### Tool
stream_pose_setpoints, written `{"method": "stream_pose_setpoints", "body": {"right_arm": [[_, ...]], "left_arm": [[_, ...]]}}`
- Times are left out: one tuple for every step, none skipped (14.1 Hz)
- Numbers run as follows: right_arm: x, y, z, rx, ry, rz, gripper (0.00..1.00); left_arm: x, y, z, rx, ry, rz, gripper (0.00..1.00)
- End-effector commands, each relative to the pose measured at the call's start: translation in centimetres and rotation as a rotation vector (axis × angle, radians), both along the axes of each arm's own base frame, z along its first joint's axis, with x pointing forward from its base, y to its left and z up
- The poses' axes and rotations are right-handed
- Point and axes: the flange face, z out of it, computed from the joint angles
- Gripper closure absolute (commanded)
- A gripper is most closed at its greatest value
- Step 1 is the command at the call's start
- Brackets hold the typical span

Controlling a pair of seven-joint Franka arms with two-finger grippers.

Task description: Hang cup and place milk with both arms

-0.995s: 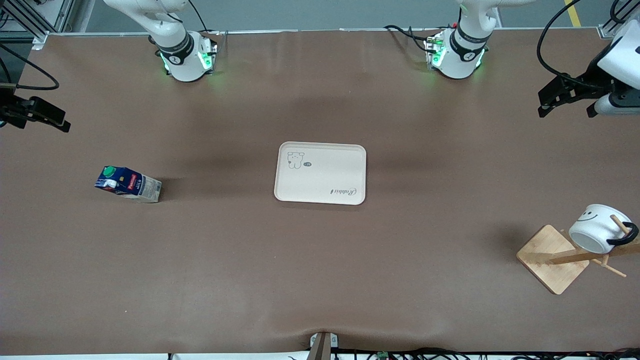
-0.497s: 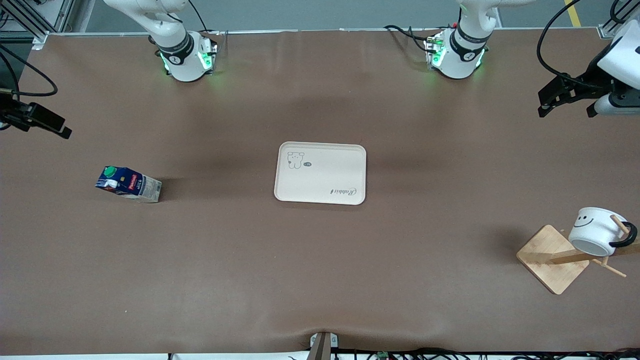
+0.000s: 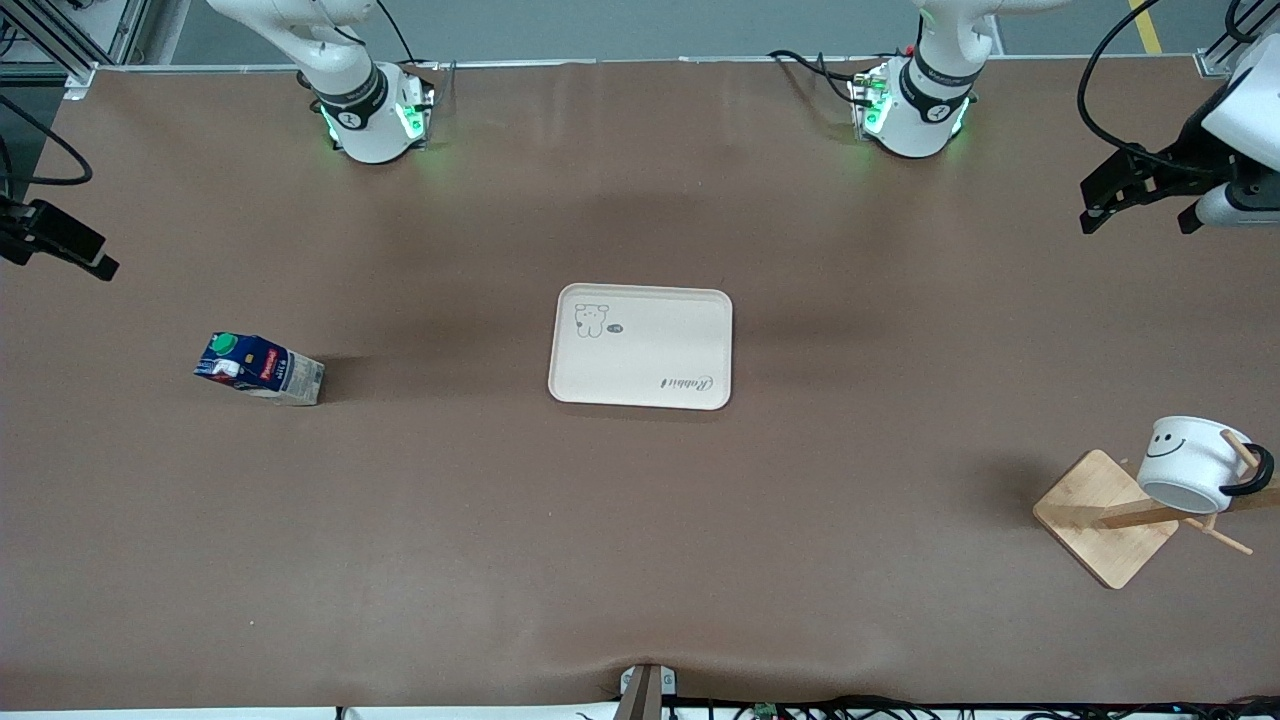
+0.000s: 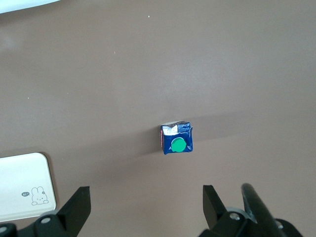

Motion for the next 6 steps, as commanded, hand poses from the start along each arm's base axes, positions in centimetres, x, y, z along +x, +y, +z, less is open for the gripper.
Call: {"method": "stream_pose_setpoints", "body": {"right_arm": [[0.20, 0.49, 0.49, -0.028, -0.002, -0.004, 0.00], [0.22, 0.47, 0.51, -0.030, -0.003, -0.004, 0.00], [0.20, 0.50, 0.56, -0.027, -0.003, -0.006, 0.00], [0.14, 0.61, 0.77, -0.025, -0.006, -0.007, 0.00], [0.18, 0.52, 0.91, -0.025, -0.009, -0.010, 0.00], [0.16, 0.29, 0.98, -0.024, -0.011, -0.006, 0.00]], "left_arm": [[-0.13, 0.22, 0.69, 0.000, -0.006, -0.005, 0.00], [-0.13, 0.22, 0.69, 0.000, -0.006, -0.005, 0.00], [-0.18, 0.23, 0.65, 0.000, -0.002, -0.005, 0.00], [-0.20, 0.23, 0.63, 0.000, 0.000, -0.006, 0.00], [-0.20, 0.23, 0.63, 0.000, 0.000, -0.004, 0.00], [-0.20, 0.21, 0.70, -0.002, -0.002, -0.003, 0.00]]}}
